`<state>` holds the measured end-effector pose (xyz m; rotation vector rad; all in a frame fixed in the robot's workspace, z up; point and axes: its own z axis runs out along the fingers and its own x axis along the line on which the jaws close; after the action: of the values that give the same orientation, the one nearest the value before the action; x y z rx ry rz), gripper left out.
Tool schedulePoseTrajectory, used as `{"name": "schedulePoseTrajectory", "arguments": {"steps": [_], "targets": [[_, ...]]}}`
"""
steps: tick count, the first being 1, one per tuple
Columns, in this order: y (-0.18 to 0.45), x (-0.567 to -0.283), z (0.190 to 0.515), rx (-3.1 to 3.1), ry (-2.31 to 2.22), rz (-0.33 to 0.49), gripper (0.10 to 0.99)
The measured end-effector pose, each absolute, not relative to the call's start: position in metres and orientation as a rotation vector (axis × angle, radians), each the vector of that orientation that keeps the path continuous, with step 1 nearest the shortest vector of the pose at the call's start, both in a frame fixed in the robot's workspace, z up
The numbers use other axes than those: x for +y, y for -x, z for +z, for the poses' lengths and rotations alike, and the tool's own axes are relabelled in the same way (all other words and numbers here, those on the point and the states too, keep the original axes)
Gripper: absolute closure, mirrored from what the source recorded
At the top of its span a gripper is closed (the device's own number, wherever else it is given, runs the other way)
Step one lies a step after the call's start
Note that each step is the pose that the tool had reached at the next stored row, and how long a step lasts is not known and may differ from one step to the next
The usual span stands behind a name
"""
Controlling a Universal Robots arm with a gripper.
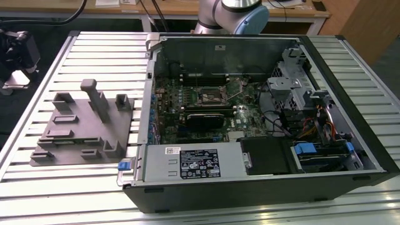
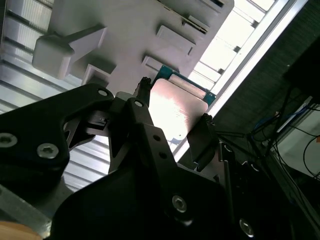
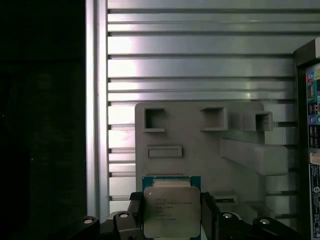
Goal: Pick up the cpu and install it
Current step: 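Pick up the cpu and move it towards the insertion slot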
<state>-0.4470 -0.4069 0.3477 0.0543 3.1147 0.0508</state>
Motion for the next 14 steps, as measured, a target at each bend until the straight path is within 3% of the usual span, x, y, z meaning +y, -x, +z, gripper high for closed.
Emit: {"name": "schedulePoseTrajectory", "arguments": {"steps": [14], "targets": [[0.447,-0.407,0.364,3.115,-0.054,0.051,0.541]]}}
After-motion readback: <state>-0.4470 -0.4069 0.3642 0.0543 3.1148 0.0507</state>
